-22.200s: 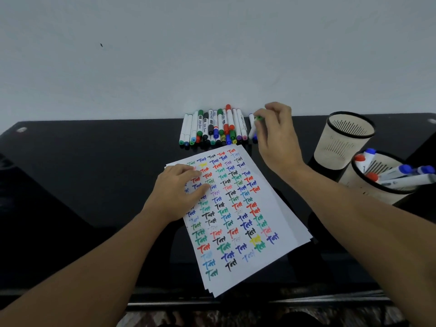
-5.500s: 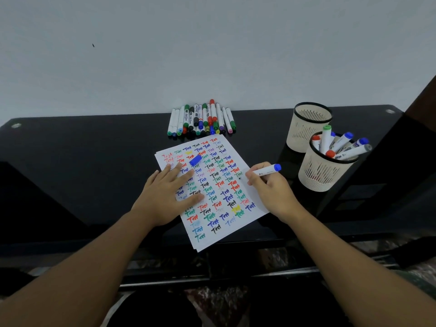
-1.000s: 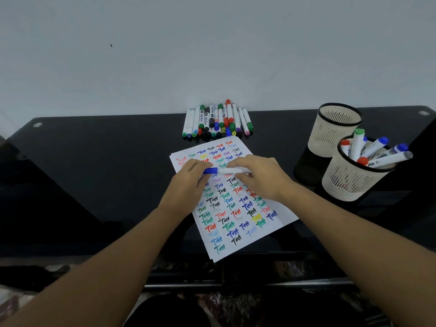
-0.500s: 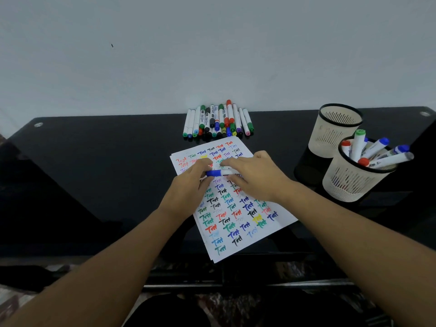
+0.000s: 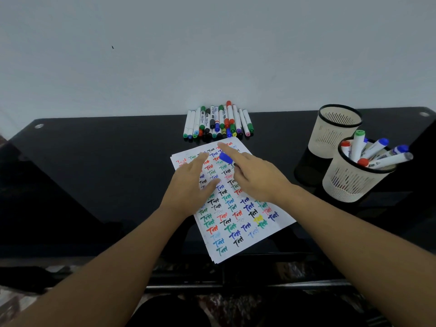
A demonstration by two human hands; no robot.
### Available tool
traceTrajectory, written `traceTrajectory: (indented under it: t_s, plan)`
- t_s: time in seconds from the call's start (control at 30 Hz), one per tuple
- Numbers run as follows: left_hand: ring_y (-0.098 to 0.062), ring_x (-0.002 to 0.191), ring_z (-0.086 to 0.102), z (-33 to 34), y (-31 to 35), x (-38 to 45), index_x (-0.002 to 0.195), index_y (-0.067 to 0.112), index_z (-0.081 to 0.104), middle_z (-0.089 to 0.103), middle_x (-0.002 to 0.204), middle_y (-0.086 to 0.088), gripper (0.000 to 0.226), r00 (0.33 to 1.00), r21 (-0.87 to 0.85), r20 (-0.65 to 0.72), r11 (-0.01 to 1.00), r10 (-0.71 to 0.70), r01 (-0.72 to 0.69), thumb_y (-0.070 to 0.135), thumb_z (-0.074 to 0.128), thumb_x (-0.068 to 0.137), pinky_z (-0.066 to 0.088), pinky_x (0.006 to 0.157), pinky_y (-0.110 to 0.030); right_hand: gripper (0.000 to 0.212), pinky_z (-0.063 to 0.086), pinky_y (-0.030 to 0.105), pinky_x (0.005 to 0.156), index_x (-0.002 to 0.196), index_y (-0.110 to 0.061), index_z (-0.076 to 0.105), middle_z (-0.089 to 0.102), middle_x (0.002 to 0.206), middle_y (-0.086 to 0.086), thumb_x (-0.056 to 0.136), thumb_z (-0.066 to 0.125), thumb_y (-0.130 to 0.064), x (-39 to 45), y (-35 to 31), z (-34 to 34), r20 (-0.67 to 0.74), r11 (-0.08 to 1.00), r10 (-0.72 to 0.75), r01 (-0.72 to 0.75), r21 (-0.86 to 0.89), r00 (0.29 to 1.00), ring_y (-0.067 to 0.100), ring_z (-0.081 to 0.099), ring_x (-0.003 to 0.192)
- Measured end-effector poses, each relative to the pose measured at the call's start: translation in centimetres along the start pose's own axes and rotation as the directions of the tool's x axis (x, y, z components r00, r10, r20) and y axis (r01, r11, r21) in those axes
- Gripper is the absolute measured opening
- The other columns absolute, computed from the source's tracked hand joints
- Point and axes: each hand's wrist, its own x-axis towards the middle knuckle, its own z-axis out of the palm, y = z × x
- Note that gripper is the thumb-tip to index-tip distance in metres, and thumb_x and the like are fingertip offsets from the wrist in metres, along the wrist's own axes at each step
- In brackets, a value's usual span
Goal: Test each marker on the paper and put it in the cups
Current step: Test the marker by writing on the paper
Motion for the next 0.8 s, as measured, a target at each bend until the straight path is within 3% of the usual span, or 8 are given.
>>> traceTrajectory:
  t_s: [0.07,0.23,0.37,0.43,0.53,0.63,0.73,0.8]
  plan:
    - [-0.020,0.143,0.039,0.3,-0.4,0.4,0.156,0.027,0.034,0.043,0.157,0.002,0.078,0.999,0.091,0.034,0.996,0.003,-0.007,0.065,0.057,0.092,0.032,0.119,-0.047,0.063,0.050,0.041,0.063,0.159,-0.057,0.006,0.055,0.086,-0.002,0.109,0.033,-0.029,-0.2,0.1,-0.2,-0.003,0.999,0.028,-0.028,0.037,1.000,0.017,0.057,0.073]
    - [-0.019,0.149,0.031,0.8,-1.0,0.7,0.150,0.028,0.048,0.041,0.160,0.000,0.073,0.997,0.120,0.074,0.993,-0.017,0.008,0.070,0.053,0.091,0.024,0.123,-0.045,0.054,0.048,0.047,0.049,0.149,-0.056,0.027,0.061,0.064,0.005,0.105,0.041,-0.029,-0.8,0.7,-0.2,-0.033,0.983,0.116,-0.110,0.143,0.993,0.028,0.059,0.056]
    - [-0.018,0.150,0.031,0.9,-1.3,0.9,0.150,0.028,0.049,0.041,0.159,0.000,0.073,0.996,0.139,0.084,0.990,-0.016,0.004,0.072,0.052,0.091,0.024,0.123,-0.046,0.053,0.047,0.045,0.048,0.147,-0.055,0.027,0.063,0.063,0.009,0.103,0.042,-0.030,-1.4,0.6,-0.4,-0.033,0.977,0.150,-0.143,0.157,0.988,0.025,0.054,0.050]
    - [-0.018,0.149,0.032,0.9,-1.3,1.0,0.149,0.028,0.049,0.042,0.159,0.000,0.074,0.996,0.149,0.087,0.989,-0.012,-0.002,0.073,0.052,0.090,0.025,0.123,-0.046,0.051,0.045,0.043,0.049,0.149,-0.052,0.029,0.066,0.072,0.011,0.107,0.039,-0.026,-1.6,0.6,-0.7,-0.040,0.948,0.182,-0.165,0.271,0.982,0.021,0.049,0.052]
    - [-0.019,0.146,0.037,0.8,-1.4,0.9,0.147,0.027,0.053,0.047,0.155,-0.001,0.073,0.997,0.177,0.069,0.984,0.015,-0.027,0.072,0.053,0.090,0.028,0.121,-0.046,0.045,0.048,0.035,0.061,0.146,-0.045,0.044,0.064,0.084,0.009,0.111,0.032,-0.020,-2.0,0.7,-1.3,-0.003,0.876,0.215,-0.192,0.443,0.977,0.020,0.057,0.063]
    - [-0.020,0.135,0.048,0.8,-1.3,0.7,0.140,0.021,0.061,0.058,0.144,-0.001,0.066,0.996,0.172,-0.009,0.981,0.094,-0.091,0.065,0.059,0.091,0.037,0.114,-0.041,0.036,0.051,0.025,0.073,0.128,-0.036,0.063,0.067,0.103,-0.002,0.110,0.035,-0.021,-2.4,0.8,-2.0,0.037,0.808,0.289,-0.265,0.527,0.956,0.011,0.068,0.086]
    - [-0.019,0.122,0.054,0.8,-1.3,0.6,0.132,0.019,0.067,0.065,0.130,0.000,0.059,0.984,0.159,-0.051,0.974,0.171,-0.161,0.061,0.061,0.092,0.043,0.103,-0.037,0.036,0.057,0.038,0.090,0.137,-0.035,0.051,0.069,0.113,0.000,0.107,0.046,-0.015,-3.1,1.1,-2.5,0.088,0.765,0.310,-0.303,0.568,0.947,0.018,0.067,0.101]
    - [-0.018,0.118,0.057,0.8,-1.4,0.6,0.131,0.021,0.068,0.067,0.127,0.001,0.061,0.979,0.169,-0.028,0.966,0.201,-0.193,0.066,0.055,0.092,0.046,0.100,-0.037,0.034,0.058,0.046,0.094,0.129,-0.032,0.047,0.070,0.107,0.000,0.104,0.059,-0.013,-3.5,1.2,-2.7,0.057,0.772,0.317,-0.292,0.564,0.947,0.020,0.070,0.100]
